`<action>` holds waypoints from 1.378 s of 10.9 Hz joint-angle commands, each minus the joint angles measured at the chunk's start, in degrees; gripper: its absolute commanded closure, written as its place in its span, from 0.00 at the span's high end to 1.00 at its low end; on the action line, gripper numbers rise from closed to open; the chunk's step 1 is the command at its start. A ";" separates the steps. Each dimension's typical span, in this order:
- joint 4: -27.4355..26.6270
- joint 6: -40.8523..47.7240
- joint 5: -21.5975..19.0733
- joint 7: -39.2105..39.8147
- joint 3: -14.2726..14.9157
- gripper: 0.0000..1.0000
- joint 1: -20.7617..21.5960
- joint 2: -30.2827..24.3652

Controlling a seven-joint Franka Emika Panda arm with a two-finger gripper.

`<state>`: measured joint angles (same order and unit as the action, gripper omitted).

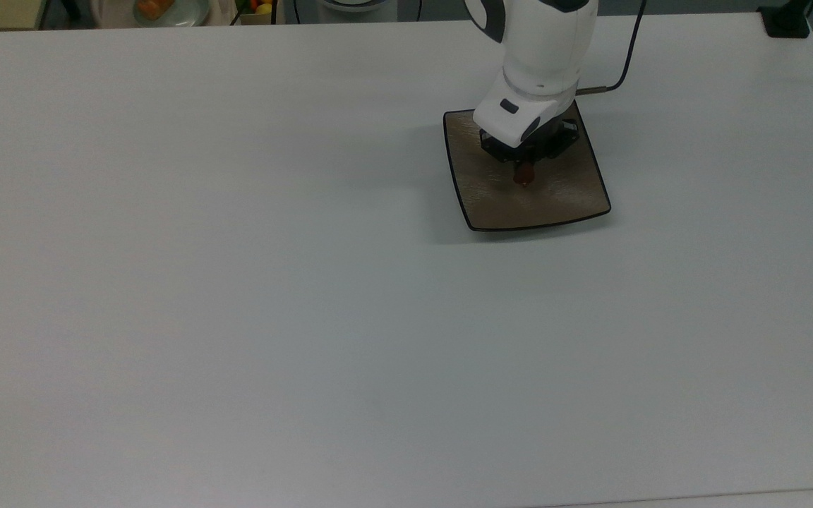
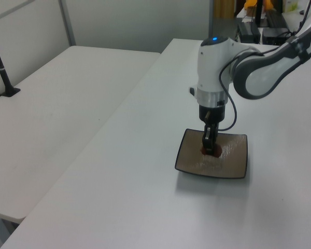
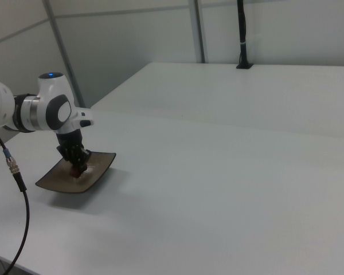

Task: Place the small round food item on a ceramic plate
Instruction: 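Carry the item over the square brown plate and lower it, then open the gripper to release the item onto the plate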

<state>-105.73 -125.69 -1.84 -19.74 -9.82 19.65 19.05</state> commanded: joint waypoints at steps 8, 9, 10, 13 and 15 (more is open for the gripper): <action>-1.59 -5.18 -0.27 -1.44 0.15 1.00 1.18 1.44; -1.50 -5.09 -0.27 -1.70 0.15 1.00 1.18 1.26; -1.41 -5.01 -0.19 -1.70 0.15 1.00 1.18 0.91; -0.63 -1.42 0.08 -1.53 0.15 1.00 -0.21 -3.82; 2.61 8.30 0.17 -1.62 0.24 1.00 -3.29 -8.13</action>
<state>-105.13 -127.36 -1.77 -20.57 -9.78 19.29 17.07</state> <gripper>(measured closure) 0.000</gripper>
